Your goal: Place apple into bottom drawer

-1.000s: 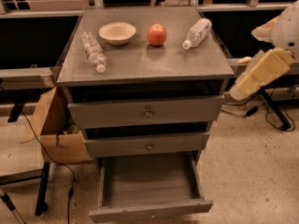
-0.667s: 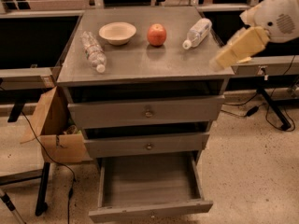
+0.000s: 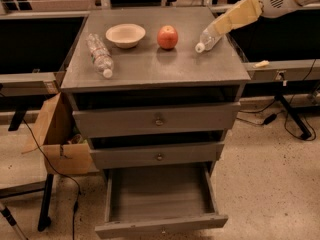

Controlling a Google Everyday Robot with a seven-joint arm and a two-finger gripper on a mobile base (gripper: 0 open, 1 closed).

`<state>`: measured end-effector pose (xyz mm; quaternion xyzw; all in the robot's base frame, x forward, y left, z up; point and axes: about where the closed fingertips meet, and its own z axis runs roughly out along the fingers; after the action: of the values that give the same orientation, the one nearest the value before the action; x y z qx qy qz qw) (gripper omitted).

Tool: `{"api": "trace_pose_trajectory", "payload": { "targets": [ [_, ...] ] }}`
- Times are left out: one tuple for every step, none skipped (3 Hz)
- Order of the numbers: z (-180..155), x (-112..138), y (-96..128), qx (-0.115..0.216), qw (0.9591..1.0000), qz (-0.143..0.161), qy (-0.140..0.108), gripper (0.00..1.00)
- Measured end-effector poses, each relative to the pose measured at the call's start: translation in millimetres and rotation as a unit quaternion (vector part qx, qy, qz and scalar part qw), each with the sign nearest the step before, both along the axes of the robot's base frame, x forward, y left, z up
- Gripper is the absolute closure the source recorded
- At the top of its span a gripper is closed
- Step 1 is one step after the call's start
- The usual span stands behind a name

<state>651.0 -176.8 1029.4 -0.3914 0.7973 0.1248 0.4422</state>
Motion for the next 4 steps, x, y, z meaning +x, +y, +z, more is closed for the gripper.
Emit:
{"api": "trace_pose_trajectory", "payload": {
  "targets": [
    [0, 0, 0, 0.000, 1.0000, 0.000, 0.000, 0.00],
    [-1, 21, 4, 0.005, 0.9996, -0.024, -0.017, 0.00],
    [-17, 67, 12, 0.031, 0.9967, -0.064, -0.038, 0.00],
    [-42, 115, 32, 0.059, 0.9935, -0.085, -0.048, 0.00]
  ]
}}
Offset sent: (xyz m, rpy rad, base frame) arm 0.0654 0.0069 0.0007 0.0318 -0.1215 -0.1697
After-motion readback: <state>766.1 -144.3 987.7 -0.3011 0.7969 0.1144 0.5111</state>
